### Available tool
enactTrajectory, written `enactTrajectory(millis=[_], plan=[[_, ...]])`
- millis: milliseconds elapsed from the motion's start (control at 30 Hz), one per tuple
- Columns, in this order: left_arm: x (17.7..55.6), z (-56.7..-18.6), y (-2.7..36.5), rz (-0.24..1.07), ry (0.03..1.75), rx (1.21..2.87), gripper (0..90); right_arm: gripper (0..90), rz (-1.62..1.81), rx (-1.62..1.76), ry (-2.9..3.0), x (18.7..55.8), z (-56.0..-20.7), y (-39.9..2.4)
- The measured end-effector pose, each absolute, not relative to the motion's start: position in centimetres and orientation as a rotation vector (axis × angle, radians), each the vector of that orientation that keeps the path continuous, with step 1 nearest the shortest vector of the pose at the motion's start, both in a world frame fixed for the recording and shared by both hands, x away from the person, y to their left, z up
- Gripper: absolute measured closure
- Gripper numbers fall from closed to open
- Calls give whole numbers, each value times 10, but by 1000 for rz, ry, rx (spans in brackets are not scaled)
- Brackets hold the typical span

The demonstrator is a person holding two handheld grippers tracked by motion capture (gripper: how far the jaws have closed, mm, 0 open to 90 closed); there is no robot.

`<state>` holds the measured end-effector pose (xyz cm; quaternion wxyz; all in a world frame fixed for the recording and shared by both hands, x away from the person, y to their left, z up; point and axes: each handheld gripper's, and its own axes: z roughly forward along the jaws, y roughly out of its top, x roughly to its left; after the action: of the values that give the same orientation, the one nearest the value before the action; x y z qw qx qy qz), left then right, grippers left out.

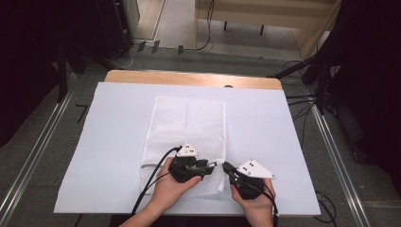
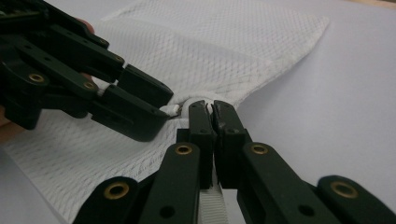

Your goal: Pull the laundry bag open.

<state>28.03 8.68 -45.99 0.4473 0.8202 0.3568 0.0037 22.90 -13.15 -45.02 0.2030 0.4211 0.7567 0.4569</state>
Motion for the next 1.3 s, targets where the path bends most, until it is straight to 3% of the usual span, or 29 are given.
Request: enactTrajectory(millis=[267, 700, 1000, 1300], plan=[[277, -455, 88, -15, 854, 2044, 757, 894, 1257, 1146, 2100, 227, -450, -127], [276, -454, 85, -54, 825, 2043, 777, 895, 1270, 1120, 2087, 224, -447, -123], [282, -453, 92, -115, 852, 2027, 867, 900, 1250, 1122, 2094, 223, -446, -123], [281, -454, 99, -77, 864, 2074, 875, 900, 1196, 1154, 2077, 223, -444, -124]])
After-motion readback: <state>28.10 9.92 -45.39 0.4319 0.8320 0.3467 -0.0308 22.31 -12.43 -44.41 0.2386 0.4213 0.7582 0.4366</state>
